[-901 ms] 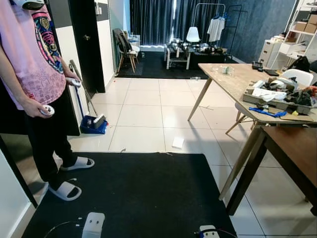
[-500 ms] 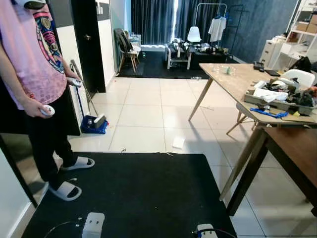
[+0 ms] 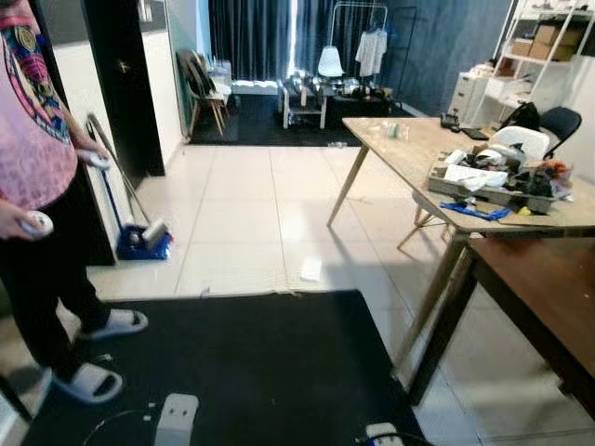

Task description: Picking trash to rubbish bin

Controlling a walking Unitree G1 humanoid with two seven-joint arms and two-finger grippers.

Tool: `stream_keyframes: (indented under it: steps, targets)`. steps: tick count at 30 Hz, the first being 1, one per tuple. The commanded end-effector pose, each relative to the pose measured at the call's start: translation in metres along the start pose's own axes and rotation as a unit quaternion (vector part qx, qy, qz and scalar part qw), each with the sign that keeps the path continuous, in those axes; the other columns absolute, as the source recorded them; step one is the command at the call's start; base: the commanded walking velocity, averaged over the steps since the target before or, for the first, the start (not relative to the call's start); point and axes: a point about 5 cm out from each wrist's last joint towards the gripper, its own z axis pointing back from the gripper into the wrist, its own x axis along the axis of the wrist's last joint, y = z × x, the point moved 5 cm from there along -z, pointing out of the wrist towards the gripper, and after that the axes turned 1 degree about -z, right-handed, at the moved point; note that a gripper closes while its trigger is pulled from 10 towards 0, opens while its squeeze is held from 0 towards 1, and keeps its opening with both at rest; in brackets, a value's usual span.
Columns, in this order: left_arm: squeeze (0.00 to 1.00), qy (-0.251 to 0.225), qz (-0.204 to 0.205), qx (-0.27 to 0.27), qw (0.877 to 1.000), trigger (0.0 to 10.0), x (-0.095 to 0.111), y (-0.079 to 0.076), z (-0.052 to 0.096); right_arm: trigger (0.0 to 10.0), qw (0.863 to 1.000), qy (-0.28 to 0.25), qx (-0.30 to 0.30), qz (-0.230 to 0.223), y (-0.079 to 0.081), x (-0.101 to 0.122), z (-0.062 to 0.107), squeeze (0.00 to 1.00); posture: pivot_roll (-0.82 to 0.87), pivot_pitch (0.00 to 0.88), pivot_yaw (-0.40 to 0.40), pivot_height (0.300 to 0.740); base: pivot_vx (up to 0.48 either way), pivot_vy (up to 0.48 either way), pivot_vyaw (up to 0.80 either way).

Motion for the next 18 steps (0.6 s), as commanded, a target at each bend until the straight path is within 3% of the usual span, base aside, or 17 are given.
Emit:
stream_keyframes:
  steps: [1, 18]
  targets:
    - [0.0, 0.006, -0.002, 0.0, 1.0, 10.0, -0.0053, 0.0012, 0.0015, 10.0, 1.0, -0.001, 0.004, -0.002, 0.0035, 0.0009, -0.0007, 0.0, 0.04, 0.0, -0.021, 0.74, 0.322, 0.0, 0.0]
    - [0.0, 0.004, 0.0, 0.001, 1.0, 10.0, -0.0055, 0.0018, 0.0018, 10.0, 1.0, 0.003, 0.009, 0.004, 0.0055, 0.0012, -0.0011, 0.0, 0.05, 0.0, -0.03, 0.74, 0.334, 0.0, 0.0]
